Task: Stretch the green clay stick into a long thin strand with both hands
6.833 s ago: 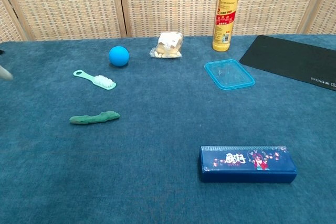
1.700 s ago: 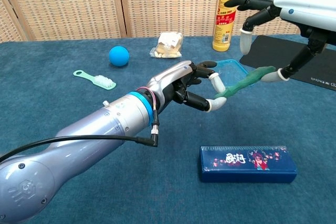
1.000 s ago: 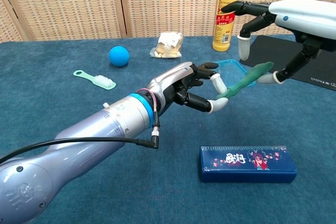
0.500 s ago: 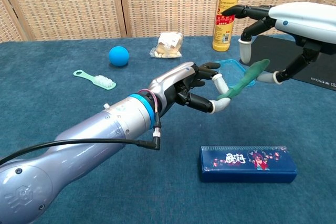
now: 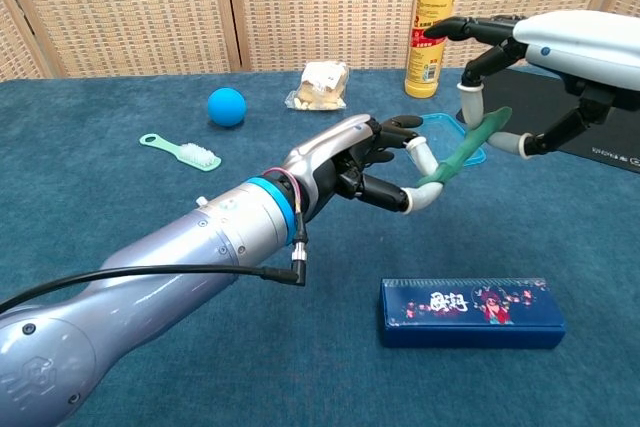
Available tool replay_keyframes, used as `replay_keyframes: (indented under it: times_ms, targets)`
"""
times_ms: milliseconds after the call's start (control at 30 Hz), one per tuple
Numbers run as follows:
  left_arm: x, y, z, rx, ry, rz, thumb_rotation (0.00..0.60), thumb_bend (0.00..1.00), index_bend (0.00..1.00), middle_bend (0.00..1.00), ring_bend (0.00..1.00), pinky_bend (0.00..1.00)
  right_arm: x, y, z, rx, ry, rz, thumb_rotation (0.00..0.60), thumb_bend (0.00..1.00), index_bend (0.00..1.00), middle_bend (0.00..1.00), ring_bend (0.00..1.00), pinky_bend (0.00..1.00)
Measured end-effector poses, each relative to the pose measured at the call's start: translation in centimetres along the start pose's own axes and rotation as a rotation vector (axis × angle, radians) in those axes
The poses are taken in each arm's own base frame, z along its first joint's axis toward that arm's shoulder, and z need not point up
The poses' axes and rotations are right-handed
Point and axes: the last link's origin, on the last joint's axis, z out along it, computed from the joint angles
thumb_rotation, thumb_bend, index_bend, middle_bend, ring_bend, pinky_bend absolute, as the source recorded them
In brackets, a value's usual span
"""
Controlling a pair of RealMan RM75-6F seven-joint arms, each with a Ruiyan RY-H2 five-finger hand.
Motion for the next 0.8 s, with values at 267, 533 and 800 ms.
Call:
replay_keyframes:
  times_ms: [267, 533, 800]
  targets:
    - [0.2, 0.0, 0.2, 0.003, 0.010, -0.006, 0.600, 0.48, 0.79, 0.00, 0.00, 0.00, -0.1, 0.1, -0.1, 0.005, 0.031, 0.023, 0.600, 0.60, 0.74, 0.14, 0.00, 0.00]
    - [0.6, 0.1, 0.3, 0.005, 0.021, 0.005, 0.600, 0.49, 0.80, 0.00, 0.00, 0.00, 0.0, 0.3, -0.1, 0.013, 0.053, -0.001, 0.600, 0.62, 0.81, 0.17, 0.00, 0.00]
    - [2.5, -0.8, 0.2, 0.025, 0.074, 0.053, 0.600, 0.53, 0.81, 0.00, 0.00, 0.00, 0.4, 0.7, -0.4, 0.020, 0.093, -0.056, 0.600, 0.62, 0.82, 0.18, 0.00, 0.00]
